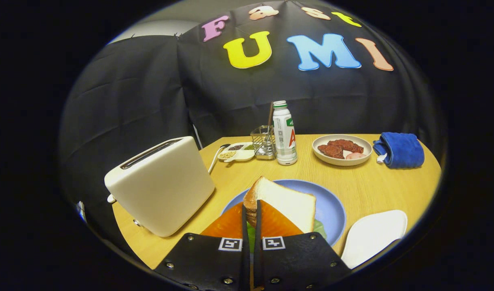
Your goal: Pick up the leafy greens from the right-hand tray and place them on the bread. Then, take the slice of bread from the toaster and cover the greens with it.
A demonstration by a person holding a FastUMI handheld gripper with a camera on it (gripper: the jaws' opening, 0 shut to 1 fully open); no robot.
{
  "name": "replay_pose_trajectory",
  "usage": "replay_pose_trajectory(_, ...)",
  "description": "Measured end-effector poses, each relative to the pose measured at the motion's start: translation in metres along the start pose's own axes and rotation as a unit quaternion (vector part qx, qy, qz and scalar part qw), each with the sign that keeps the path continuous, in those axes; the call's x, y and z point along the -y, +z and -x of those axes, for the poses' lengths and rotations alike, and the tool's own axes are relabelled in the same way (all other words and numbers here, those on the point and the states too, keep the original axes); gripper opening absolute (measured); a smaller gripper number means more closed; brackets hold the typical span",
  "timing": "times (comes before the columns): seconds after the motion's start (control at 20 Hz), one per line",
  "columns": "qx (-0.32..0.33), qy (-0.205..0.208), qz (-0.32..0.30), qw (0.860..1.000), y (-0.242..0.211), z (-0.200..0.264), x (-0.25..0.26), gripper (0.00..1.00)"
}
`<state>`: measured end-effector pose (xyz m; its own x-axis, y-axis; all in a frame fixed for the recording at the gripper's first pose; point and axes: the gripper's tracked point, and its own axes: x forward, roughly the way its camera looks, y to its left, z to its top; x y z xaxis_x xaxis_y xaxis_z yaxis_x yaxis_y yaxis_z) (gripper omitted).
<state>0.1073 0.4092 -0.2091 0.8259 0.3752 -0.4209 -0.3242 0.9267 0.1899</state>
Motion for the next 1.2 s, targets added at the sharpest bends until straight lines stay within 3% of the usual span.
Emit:
replay_pose_trajectory(0.5, -0.048, 0.014, -0.025, 0.998, -0.035, -0.012, -0.012, 0.04)
replay_pose_trajectory(0.95, -0.054, 0.014, -0.018, 0.998, -0.038, -0.011, -0.015, 0.06)
replay_pose_trajectory(1.1, -0.061, 0.031, -0.04, 0.997, -0.04, -0.013, -0.024, 0.28)
replay_pose_trajectory(1.2, -0.062, 0.035, -0.063, 0.995, -0.04, -0.015, -0.024, 0.29)
